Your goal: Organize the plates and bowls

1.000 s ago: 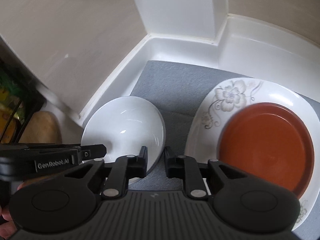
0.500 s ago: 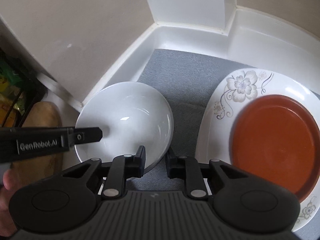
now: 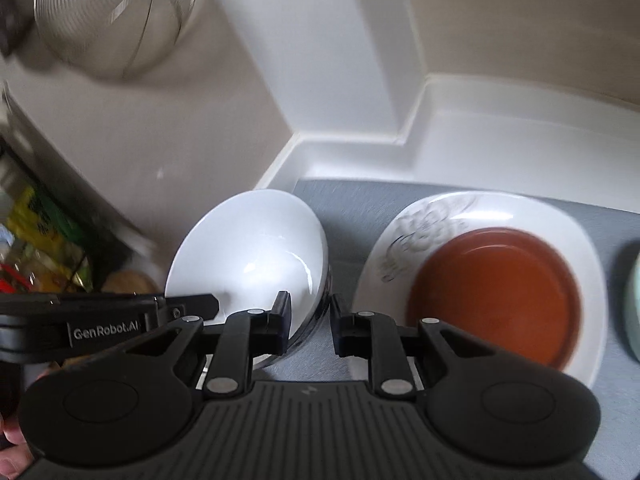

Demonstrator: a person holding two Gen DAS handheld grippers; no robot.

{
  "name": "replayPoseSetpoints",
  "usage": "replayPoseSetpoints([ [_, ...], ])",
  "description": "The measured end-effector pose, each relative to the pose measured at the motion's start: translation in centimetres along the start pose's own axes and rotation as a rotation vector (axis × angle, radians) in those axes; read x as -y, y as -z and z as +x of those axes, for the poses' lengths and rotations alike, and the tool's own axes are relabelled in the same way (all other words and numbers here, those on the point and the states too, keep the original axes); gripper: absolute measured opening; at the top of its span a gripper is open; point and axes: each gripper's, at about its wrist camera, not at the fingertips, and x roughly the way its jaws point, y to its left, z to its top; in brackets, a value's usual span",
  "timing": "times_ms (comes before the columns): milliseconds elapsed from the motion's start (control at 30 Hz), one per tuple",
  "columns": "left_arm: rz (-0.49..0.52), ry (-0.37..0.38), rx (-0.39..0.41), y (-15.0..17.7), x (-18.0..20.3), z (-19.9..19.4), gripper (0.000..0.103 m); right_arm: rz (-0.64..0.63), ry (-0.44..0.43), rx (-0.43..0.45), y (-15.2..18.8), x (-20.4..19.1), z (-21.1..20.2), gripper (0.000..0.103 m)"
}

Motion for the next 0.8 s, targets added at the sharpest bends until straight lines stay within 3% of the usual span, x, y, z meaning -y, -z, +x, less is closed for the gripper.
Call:
replayPoseSetpoints([
  [200,0.094,0.036,0.011,-1.3,5.6,-1.1,0.015,0.083,0.026,0.077,0.1,3.8,-4.5,0.022],
  [467,0.223,0.130,-0.006,-2.7,13.7,-1.1,0.015,0.137,0.174,0.218,-0.2,8.2,-11.0,0.020],
  [800,0.323,0.215,-0.004,-4.8,22.6,-2.8,0.015,0.248,0.233,0.389,-0.4,14.5,-19.0,0.020],
])
